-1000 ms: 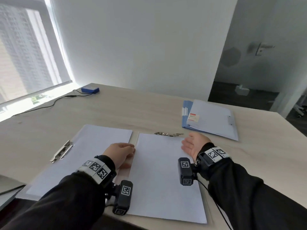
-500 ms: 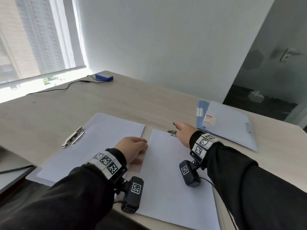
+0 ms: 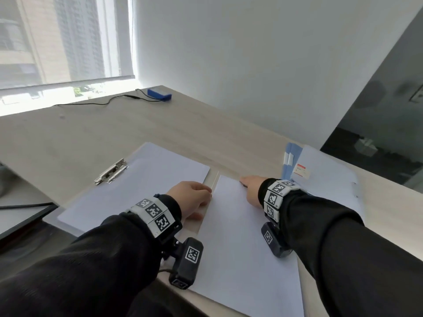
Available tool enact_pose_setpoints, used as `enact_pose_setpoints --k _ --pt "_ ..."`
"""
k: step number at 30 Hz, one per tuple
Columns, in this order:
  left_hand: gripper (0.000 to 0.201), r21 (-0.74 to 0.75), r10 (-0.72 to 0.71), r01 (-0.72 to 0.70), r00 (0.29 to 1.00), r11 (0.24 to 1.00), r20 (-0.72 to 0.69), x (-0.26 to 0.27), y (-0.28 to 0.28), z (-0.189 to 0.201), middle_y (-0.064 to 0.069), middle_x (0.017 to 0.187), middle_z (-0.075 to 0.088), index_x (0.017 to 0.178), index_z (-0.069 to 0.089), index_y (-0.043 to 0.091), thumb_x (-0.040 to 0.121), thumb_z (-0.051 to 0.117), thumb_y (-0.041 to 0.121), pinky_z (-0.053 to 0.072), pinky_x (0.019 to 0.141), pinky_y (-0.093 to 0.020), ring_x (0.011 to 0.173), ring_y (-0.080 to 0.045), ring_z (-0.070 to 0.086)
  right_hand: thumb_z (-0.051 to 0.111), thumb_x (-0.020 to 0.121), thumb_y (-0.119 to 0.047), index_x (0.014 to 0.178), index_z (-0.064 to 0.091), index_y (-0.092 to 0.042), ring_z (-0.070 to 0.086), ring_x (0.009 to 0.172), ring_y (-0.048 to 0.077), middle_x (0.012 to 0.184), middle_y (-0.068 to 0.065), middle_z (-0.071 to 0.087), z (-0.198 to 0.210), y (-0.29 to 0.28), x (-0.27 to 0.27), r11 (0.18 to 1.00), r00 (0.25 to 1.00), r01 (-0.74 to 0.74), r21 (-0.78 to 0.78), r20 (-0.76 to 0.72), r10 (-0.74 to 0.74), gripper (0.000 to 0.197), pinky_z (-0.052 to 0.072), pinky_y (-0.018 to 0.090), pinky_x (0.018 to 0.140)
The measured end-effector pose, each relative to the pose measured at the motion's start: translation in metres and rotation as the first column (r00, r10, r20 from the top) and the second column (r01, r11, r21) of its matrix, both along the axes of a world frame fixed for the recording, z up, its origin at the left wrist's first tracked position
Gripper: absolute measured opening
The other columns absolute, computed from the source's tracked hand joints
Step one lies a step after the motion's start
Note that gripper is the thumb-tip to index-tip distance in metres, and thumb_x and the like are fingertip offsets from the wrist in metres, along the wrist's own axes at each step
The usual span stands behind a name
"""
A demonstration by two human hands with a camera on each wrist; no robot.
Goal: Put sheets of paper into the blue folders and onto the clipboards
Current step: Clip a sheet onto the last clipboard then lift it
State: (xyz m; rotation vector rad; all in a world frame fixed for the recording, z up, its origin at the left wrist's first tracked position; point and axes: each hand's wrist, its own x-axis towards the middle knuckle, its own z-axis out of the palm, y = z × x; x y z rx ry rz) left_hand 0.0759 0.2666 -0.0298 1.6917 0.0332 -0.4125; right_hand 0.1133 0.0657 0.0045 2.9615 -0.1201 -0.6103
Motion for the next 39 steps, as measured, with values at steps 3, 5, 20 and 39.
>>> enact_pose_setpoints --k 3,5,20,39 --pt "0.017 0.044 0.001 -0.001 1.0 0.999 0.01 -0.001 -0.001 0.001 -0.006 0.095 0.071 0.094 0.072 0.022 0.083 0.06 0.015 0.052 0.046 -0.019 0.08 -0.016 0.064 0.04 0.09 -0.004 0.139 0.039 -0.006 0.041 0.134 0.028 0.148 0.013 0.039 -0.002 -0.006 -0.004 0.99 1.0 0.027 0.141 0.012 -0.029 0.049 0.033 0.031 0.106" --pt "0.016 0.068 -0.003 0.002 1.0 0.998 0.01 -0.001 -0.001 0.002 -0.004 0.093 0.07 0.09 0.071 0.025 0.083 0.06 0.015 0.051 0.045 -0.018 0.081 -0.017 0.064 0.043 0.089 -0.005 0.141 0.041 -0.008 0.036 0.137 0.028 0.151 0.012 0.036 -0.003 -0.014 -0.014 0.936 0.996 0.059 0.348 0.048 -0.081 0.052 0.029 0.03 0.109" --pt "0.019 0.14 0.017 -0.025 0.998 0.99 0.058 -0.007 -0.004 0.003 -0.007 0.095 0.07 0.082 0.071 0.029 0.078 0.059 0.015 0.062 0.068 -0.038 0.081 -0.026 0.068 0.051 0.093 -0.018 0.103 0.071 -0.023 0.057 0.114 0.017 0.119 -0.002 0.065 -0.007 -0.078 -0.175 -0.179 0.536 0.164 0.97 -0.24 -0.809 0.022 0.048 0.05 0.09" --pt "0.013 0.293 -0.041 0.002 0.991 0.956 0.126 -0.018 -0.009 0.012 -0.006 0.092 0.071 0.091 0.069 0.022 0.085 0.058 0.023 0.051 0.074 -0.032 0.087 -0.027 0.065 0.064 0.086 -0.027 0.113 0.069 -0.002 0.066 0.087 0.032 0.108 0.019 0.073 -0.011 -0.049 -0.24 -0.332 0.671 0.27 0.904 -0.424 -0.608 0.037 0.052 0.037 0.07"
